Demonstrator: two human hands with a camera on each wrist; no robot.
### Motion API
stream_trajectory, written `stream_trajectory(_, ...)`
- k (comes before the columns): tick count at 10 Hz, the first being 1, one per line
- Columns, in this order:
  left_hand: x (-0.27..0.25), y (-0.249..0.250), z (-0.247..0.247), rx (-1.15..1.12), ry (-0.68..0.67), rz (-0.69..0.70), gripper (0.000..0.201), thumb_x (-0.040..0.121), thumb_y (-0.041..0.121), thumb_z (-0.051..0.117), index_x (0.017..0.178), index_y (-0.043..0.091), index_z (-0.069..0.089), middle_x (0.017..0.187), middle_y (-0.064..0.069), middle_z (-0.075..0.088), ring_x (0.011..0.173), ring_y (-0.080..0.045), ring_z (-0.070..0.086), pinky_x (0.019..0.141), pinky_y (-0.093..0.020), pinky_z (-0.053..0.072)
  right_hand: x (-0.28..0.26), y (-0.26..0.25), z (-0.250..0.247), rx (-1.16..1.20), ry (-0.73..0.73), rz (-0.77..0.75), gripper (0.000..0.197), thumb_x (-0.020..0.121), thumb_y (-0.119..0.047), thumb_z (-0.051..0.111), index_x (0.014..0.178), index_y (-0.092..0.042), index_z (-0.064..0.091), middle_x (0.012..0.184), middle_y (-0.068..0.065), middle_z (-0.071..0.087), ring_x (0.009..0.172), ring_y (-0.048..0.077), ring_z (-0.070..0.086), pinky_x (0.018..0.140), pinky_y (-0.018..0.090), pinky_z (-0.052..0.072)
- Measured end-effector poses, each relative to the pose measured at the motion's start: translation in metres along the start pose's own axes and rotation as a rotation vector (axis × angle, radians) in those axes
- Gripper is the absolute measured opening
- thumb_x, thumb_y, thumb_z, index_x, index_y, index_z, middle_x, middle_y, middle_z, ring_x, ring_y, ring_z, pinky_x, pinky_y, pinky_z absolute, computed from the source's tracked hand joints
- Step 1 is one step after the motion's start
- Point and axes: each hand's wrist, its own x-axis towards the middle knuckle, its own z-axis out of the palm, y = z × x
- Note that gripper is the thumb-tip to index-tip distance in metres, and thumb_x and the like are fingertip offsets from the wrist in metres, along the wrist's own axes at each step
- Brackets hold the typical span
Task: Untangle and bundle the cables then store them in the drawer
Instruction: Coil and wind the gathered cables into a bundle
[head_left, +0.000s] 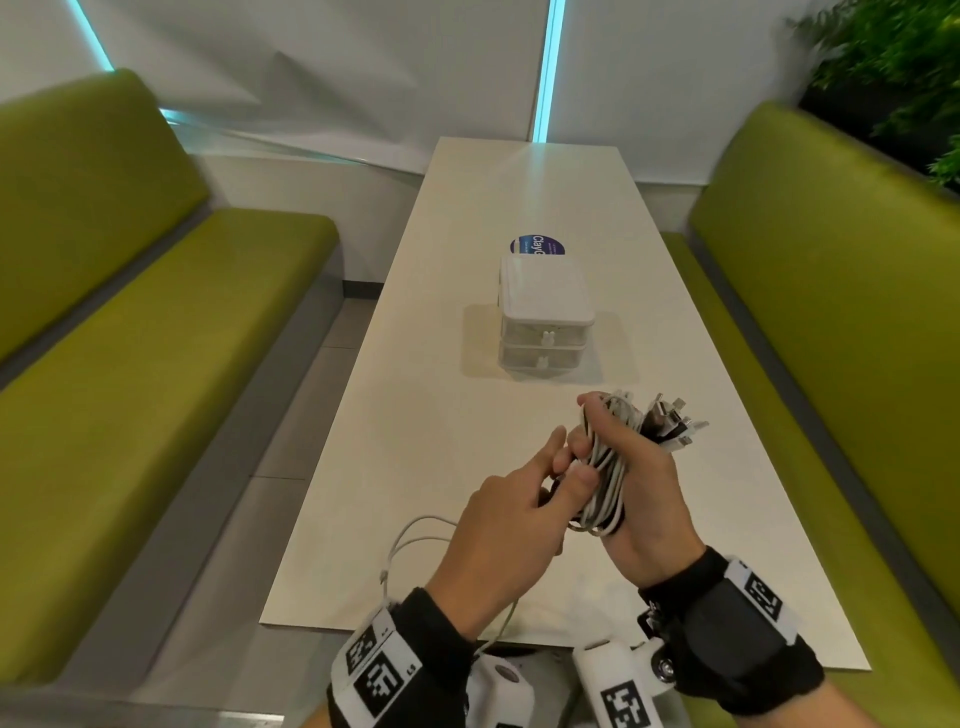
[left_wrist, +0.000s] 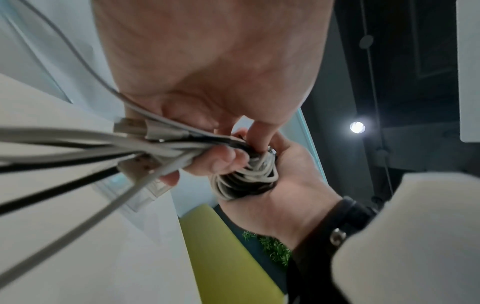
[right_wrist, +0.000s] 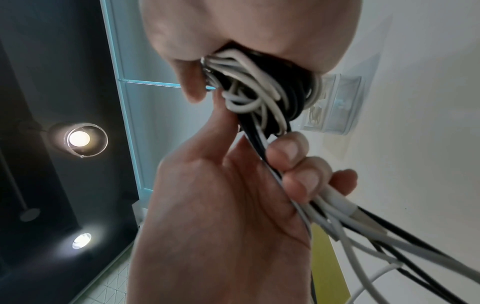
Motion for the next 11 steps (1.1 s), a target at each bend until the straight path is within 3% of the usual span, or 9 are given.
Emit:
stream_trajectory(1, 0.0, 0.004, -0.001, -0.031, 0.016, 0.013, 0.032, 0.094, 0.06, 0.04, 0.124, 0.053, 0.049, 0.052, 0.004, 0.051, 0.049, -0.006, 0.046, 0.06, -0.031, 0.043, -0.001, -0.001, 0.003, -0.022, 0.052, 0.001, 0.03, 0.087, -0.036, 0.066, 0.076, -0.008, 0.062, 0.064, 0.005, 0.062, 0.055, 0.017, 0.058, 0.056, 0.032, 0.05)
stream_trajectory(2, 0.006, 0.006, -0.002, 0.027, 0.032, -0.002, 0.03, 0.094, 0.06, 0.041, 0.113, 0.046, 0.058, 0.049, 0.006, 0.051, 0.048, -0.008, 0.045, 0.057, -0.028, 0.04, -0.003, -0.005, 0.005, -0.12, -0.018, -0.087, 0.021, 0.086, -0.025, 0.069, 0.077, -0.006, 0.063, 0.068, 0.009, 0.063, 0.059, 0.018, 0.061, 0.058, 0.033, 0.052)
stream_trajectory(3, 0.011, 0.009, -0.003, 0.028, 0.042, -0.023, 0.03, 0.092, 0.054, 0.046, 0.073, 0.035, 0.058, 0.047, 0.004, 0.053, 0.044, -0.011, 0.045, 0.056, -0.034, 0.041, -0.005, -0.01, 0.003, -0.195, -0.071, -0.107, 0.011, 0.083, -0.012, 0.072, 0.085, -0.003, 0.067, 0.078, 0.012, 0.07, 0.07, 0.022, 0.068, 0.068, 0.035, 0.056)
stream_trajectory(4, 0.008, 0.009, 0.002, 0.01, 0.041, 0.033, 0.025, 0.094, 0.054, 0.045, 0.083, 0.041, 0.062, 0.047, 0.004, 0.052, 0.044, -0.01, 0.044, 0.056, -0.037, 0.041, -0.003, -0.01, 0.003, -0.261, 0.025, -0.141, 0.012, 0.081, -0.014, 0.074, 0.08, -0.007, 0.065, 0.072, 0.009, 0.067, 0.064, 0.019, 0.064, 0.061, 0.031, 0.054)
stream_trajectory(5, 0.004, 0.004, 0.009, 0.009, 0.051, 0.087, 0.049, 0.095, 0.058, 0.039, 0.143, 0.047, 0.032, 0.05, 0.007, 0.051, 0.049, -0.005, 0.048, 0.055, -0.027, 0.039, 0.0, -0.014, 0.007, -0.245, 0.048, -0.18, 0.007, 0.085, -0.013, 0.07, 0.082, -0.013, 0.064, 0.07, 0.001, 0.065, 0.062, 0.015, 0.062, 0.058, 0.029, 0.052)
stream_trajectory(6, 0.003, -0.002, 0.002, -0.059, 0.0, 0.122, 0.058, 0.094, 0.052, 0.048, 0.146, 0.043, 0.025, 0.056, 0.008, 0.056, 0.053, -0.002, 0.052, 0.059, -0.021, 0.043, 0.002, -0.019, 0.006, -0.187, -0.006, -0.143, 0.003, 0.087, -0.012, 0.067, 0.088, -0.014, 0.067, 0.073, 0.002, 0.067, 0.066, 0.017, 0.063, 0.06, 0.032, 0.053)
stream_trajectory(8, 0.002, -0.005, -0.012, -0.372, -0.276, 0.059, 0.042, 0.087, 0.042, 0.066, 0.123, 0.038, 0.046, 0.056, 0.007, 0.052, 0.056, -0.016, 0.055, 0.069, -0.044, 0.052, 0.002, -0.024, 0.01, -0.172, -0.15, -0.151, 0.019, 0.087, -0.009, 0.065, 0.107, -0.01, 0.066, 0.076, 0.007, 0.066, 0.067, 0.019, 0.064, 0.062, 0.031, 0.054)
stream_trajectory(10, -0.007, -0.019, -0.032, -0.173, -0.557, -0.001, 0.022, 0.091, 0.03, 0.065, 0.092, 0.008, 0.064, 0.064, -0.004, 0.058, 0.058, -0.018, 0.061, 0.062, -0.024, 0.047, 0.002, -0.03, 0.004, -0.03, -0.293, -0.053, 0.034, 0.067, -0.03, 0.084, 0.084, -0.015, 0.059, 0.052, 0.0, 0.036, 0.039, 0.012, 0.041, 0.05, 0.03, 0.047)
stream_trajectory(11, -0.01, -0.019, -0.043, -0.086, -0.501, 0.009, 0.031, 0.09, 0.04, 0.063, 0.072, 0.014, 0.058, 0.061, -0.001, 0.046, 0.049, -0.011, 0.05, 0.052, -0.02, 0.041, 0.004, -0.034, 0.002, -0.176, -0.279, -0.103, 0.031, 0.069, -0.013, 0.082, 0.088, -0.01, 0.057, 0.052, 0.003, 0.034, 0.037, 0.016, 0.038, 0.047, 0.031, 0.046)
